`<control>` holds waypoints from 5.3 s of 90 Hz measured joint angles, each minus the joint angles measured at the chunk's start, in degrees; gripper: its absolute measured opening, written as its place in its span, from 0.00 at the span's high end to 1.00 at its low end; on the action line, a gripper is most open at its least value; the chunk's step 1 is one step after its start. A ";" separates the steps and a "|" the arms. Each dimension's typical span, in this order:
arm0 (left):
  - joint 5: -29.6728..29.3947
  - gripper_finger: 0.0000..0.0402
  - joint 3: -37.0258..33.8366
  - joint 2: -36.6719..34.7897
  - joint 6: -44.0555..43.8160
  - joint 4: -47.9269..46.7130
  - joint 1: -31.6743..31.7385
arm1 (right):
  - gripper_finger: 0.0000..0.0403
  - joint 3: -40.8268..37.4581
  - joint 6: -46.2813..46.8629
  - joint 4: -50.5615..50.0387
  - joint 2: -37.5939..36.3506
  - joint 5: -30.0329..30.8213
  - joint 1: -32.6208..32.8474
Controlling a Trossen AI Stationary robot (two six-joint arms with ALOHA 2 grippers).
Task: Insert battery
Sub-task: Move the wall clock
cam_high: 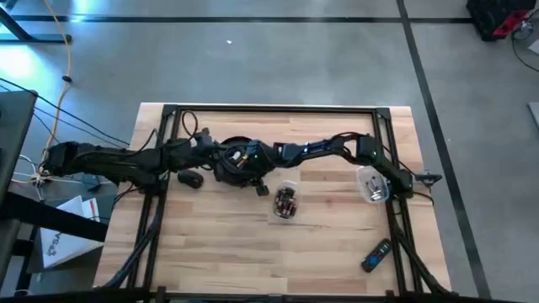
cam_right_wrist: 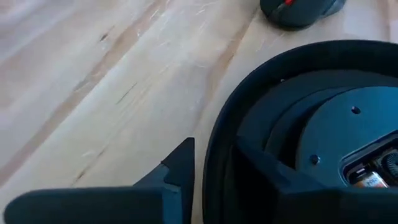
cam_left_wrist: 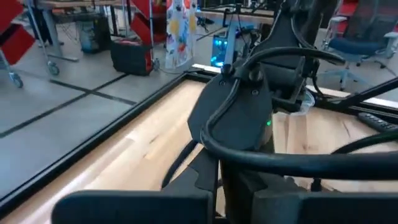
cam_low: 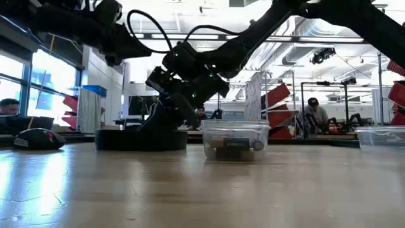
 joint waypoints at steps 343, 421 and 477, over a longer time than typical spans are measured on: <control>6.57 0.70 0.09 17.87 5.26 -18.19 -3.97 | 1.00 0.86 -4.27 -3.35 0.17 -8.94 -5.49; 13.96 1.00 0.33 32.41 7.77 -7.84 0.52 | 1.00 0.99 -7.24 -5.63 -2.10 -8.69 -5.33; 13.88 1.00 6.33 32.74 14.46 -14.26 -1.22 | 0.71 1.02 -15.60 -20.63 -6.21 6.41 -4.96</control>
